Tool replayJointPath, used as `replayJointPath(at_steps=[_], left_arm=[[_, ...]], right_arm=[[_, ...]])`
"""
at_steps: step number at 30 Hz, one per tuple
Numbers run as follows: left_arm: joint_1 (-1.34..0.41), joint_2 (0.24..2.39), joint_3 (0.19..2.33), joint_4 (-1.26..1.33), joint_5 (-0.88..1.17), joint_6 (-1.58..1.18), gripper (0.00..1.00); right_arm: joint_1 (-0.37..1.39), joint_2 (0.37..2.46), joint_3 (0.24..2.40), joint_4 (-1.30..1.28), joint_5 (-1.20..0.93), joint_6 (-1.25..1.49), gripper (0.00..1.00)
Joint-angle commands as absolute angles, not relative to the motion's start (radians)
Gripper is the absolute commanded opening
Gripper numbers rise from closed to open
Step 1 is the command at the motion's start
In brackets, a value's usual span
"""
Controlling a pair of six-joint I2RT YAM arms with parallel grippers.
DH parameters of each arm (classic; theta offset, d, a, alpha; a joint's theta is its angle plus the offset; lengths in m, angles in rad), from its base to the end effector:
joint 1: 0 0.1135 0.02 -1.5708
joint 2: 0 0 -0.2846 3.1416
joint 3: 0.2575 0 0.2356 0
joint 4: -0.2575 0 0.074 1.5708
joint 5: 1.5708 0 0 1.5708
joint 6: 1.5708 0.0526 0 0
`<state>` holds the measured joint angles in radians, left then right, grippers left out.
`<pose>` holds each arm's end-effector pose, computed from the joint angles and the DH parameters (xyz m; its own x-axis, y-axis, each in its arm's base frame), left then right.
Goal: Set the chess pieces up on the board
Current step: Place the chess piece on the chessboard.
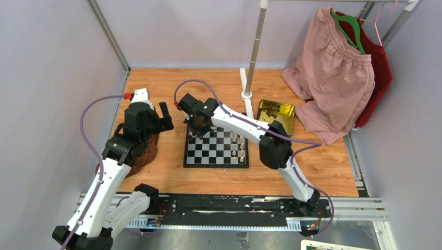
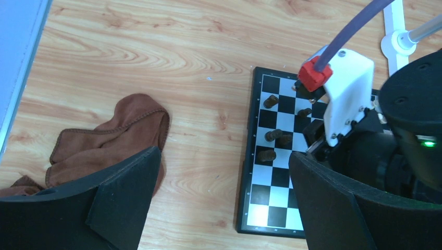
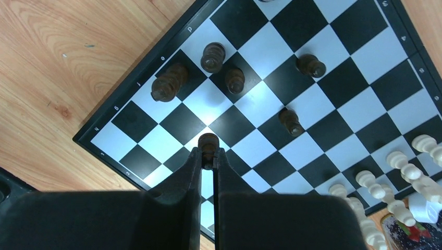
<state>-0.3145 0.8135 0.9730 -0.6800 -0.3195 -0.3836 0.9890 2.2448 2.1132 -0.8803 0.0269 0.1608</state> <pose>0.1453 -0.0299 0.3541 -0.4515 -0.2268 -0.8630 -0.1449 0.9730 -0.1798 0.2751 0.4157 0.2581 -0.5924 -0.6093 -0.5271 -0.7421 0.6674 0.0624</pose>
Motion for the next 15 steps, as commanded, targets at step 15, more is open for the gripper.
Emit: replayJointPath(at_steps=[15], left_arm=[[-0.307, 0.782, 0.964, -0.668, -0.336, -0.396, 1.0]], right_arm=[[1.014, 2.347, 2.19, -0.881, 0.071, 0.141, 0.0]])
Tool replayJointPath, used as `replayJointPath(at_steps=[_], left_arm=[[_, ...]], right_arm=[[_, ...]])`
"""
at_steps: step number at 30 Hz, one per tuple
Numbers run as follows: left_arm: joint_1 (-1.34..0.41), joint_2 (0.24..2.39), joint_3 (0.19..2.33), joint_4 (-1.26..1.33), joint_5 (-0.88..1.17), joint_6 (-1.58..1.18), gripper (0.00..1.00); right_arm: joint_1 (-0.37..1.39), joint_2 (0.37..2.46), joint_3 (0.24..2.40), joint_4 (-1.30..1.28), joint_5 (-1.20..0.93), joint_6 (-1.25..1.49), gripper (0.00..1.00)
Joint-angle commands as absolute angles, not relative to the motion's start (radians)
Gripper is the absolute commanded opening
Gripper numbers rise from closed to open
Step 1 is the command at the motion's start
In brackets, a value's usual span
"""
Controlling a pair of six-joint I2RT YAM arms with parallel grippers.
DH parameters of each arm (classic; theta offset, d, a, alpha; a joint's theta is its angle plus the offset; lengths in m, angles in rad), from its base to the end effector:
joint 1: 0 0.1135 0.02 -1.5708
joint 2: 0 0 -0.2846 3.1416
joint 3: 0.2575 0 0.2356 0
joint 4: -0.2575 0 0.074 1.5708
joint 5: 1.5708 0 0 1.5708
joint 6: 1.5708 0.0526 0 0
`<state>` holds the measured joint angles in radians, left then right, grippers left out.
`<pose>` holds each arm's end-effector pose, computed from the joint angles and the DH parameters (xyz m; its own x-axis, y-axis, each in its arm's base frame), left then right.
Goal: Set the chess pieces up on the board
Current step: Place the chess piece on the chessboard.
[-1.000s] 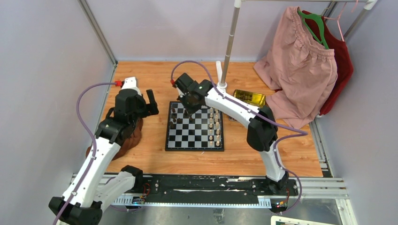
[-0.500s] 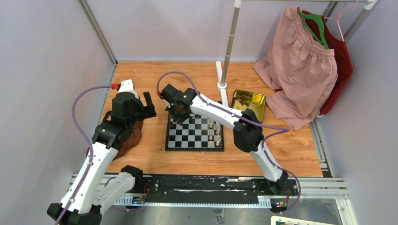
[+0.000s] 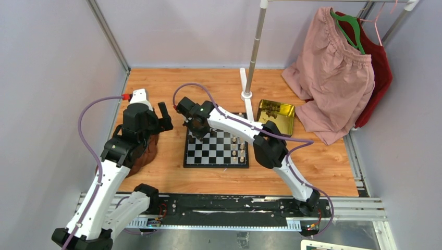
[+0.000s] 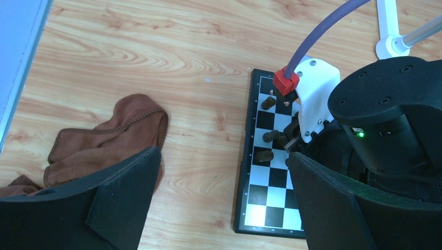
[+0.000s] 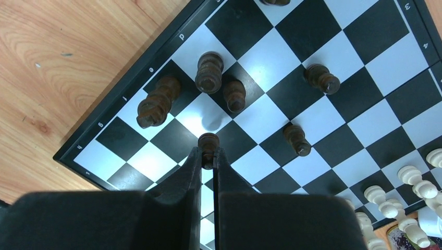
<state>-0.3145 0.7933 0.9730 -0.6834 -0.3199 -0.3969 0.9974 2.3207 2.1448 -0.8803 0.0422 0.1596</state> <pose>0.1405 -0.0283 0.3563 -0.4356 -0.2442 -0.8664 -0.1481 0.9688 -0.1986 0.2791 0.4281 0.2308 -0.5978 -0.6331 -0.4918 -0.7425 0.6686 0.0420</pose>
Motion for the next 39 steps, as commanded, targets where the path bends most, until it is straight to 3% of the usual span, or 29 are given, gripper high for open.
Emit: replayJointPath(at_steps=[1, 23, 30, 39], left_arm=[[-0.307, 0.782, 0.963, -0.667, -0.335, -0.396, 1.0], [-0.307, 0.798, 0.945, -0.642, -0.319, -0.387, 1.0], [-0.307, 0.801, 0.94, -0.632, -0.313, -0.388, 1.0], [-0.307, 0.805, 0.948, -0.63, -0.313, -0.388, 1.0]], right_arm=[[1.014, 2.356, 2.195, -0.881, 0.073, 0.138, 0.0], [1.011, 2.405, 2.235, -0.878, 0.072, 0.125, 0.0], [1.012, 2.395, 2.227, -0.876, 0.067, 0.116, 0.29], [1.011, 2.366, 2.236, -0.876, 0.064, 0.111, 0.33]])
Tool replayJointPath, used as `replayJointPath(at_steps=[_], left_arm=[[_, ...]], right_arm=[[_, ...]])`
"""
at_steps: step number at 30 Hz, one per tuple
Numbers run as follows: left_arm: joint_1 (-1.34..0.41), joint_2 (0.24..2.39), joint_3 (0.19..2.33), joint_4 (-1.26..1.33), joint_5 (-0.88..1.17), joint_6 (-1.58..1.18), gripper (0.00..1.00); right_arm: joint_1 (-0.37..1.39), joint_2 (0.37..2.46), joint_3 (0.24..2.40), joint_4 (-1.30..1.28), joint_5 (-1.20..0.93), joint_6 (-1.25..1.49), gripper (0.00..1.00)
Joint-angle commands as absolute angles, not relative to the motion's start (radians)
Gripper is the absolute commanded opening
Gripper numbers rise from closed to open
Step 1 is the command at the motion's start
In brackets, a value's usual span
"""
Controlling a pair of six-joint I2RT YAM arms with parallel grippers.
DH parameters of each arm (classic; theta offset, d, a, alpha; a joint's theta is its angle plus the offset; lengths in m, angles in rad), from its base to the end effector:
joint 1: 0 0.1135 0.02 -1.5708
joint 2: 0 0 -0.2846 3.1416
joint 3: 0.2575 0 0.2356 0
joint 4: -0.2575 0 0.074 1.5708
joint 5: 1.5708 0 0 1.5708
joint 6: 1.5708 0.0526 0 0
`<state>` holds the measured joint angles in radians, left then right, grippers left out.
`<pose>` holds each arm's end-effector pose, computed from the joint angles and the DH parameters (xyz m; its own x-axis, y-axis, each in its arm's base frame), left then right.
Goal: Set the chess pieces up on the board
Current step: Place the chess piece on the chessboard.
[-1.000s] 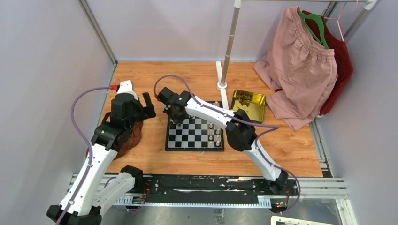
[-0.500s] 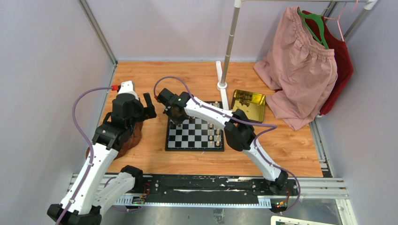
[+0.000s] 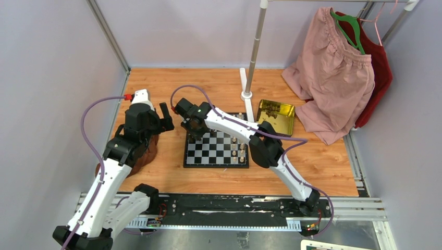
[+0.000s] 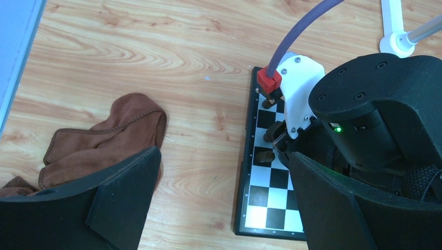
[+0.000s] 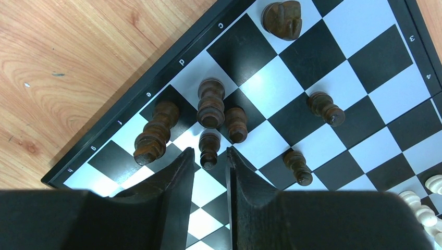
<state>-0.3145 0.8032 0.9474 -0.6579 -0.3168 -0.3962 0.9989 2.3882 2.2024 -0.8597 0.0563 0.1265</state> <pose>0.1450 -0.0300 0.3495 -0.4450 -0.2409 -0.8625 -0.1472 0.9697 -0.1949 0.2872 0.4407 0.2156 -0.5685 -0.6505 -0.5036 -0.7586 0.6514 0.0150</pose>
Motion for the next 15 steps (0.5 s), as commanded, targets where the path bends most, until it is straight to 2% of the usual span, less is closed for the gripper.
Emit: replayJointPath(at_steps=[1, 15], left_arm=[[-0.307, 0.805, 0.948, -0.63, -0.313, -0.388, 1.0], [-0.307, 0.837, 1.002, -0.637, -0.294, -0.394, 1.0]], right_arm=[[1.011, 2.358, 2.235, -0.876, 0.063, 0.112, 0.33], [0.993, 2.188, 2.199, -0.88, 0.102, 0.136, 0.33]])
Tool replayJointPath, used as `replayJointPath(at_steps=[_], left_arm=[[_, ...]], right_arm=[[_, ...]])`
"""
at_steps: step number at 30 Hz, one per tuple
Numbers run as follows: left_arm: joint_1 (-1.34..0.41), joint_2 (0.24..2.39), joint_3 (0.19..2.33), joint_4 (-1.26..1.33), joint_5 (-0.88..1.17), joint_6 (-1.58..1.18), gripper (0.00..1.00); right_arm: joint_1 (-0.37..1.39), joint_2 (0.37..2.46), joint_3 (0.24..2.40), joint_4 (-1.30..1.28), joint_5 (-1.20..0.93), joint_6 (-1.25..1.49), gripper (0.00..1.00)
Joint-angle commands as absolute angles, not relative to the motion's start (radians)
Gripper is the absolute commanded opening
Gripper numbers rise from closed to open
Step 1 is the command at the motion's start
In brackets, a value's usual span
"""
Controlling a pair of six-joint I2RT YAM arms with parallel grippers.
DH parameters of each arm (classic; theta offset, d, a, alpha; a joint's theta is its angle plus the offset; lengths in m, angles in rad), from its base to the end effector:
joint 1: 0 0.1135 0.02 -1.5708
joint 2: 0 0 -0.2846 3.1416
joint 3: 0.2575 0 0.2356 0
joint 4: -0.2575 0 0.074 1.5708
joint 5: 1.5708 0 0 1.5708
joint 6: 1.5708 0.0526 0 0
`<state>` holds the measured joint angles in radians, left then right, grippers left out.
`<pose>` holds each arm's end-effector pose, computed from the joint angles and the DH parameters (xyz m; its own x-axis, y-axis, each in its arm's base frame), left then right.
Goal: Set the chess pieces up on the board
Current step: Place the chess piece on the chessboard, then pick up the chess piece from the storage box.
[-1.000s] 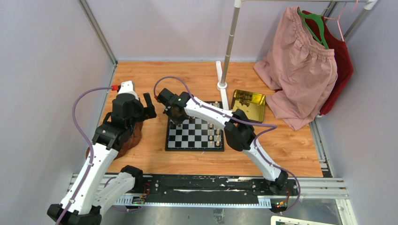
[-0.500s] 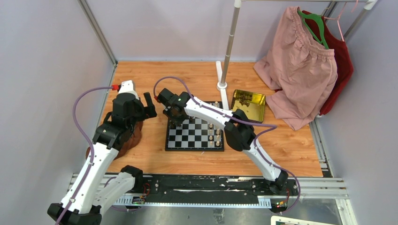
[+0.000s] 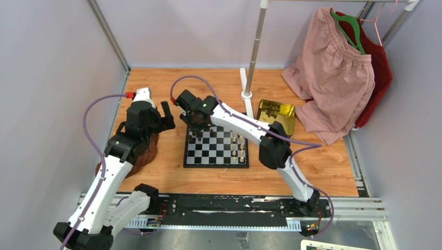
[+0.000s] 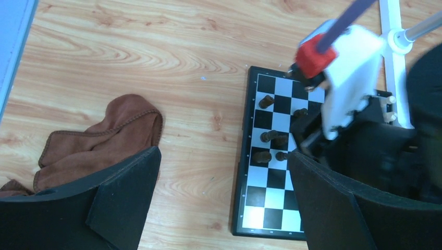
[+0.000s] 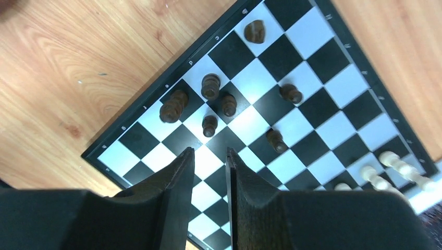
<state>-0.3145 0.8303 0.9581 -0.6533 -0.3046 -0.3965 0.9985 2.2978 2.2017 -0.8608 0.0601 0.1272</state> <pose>0.1511 -0.0326 0.3498 -0.4587 -0.2382 -0.8561 -0.1396 0.9708 -0.1953 0.2813 0.4309 0.2606 -0.5432 -0.6093 -0.5776 -0.7576 0.6523 0.0244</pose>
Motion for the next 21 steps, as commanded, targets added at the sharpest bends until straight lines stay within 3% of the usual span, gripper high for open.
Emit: replayJointPath(at_steps=[1, 11, 21], left_arm=[[-0.307, 0.842, 1.005, -0.638, -0.291, -0.395, 1.0], [-0.307, 0.874, 1.003, -0.627, -0.269, -0.399, 1.0], [-0.307, 0.903, 0.993, -0.617, -0.255, -0.396, 1.0]], right_arm=[[0.985, 2.167, 2.19, -0.879, 0.116, 0.137, 0.33], [0.761, 1.94, 1.964, -0.81, 0.265, 0.16, 0.32], [0.482, 1.866, 1.73, -0.751, 0.29, 0.188, 0.3]])
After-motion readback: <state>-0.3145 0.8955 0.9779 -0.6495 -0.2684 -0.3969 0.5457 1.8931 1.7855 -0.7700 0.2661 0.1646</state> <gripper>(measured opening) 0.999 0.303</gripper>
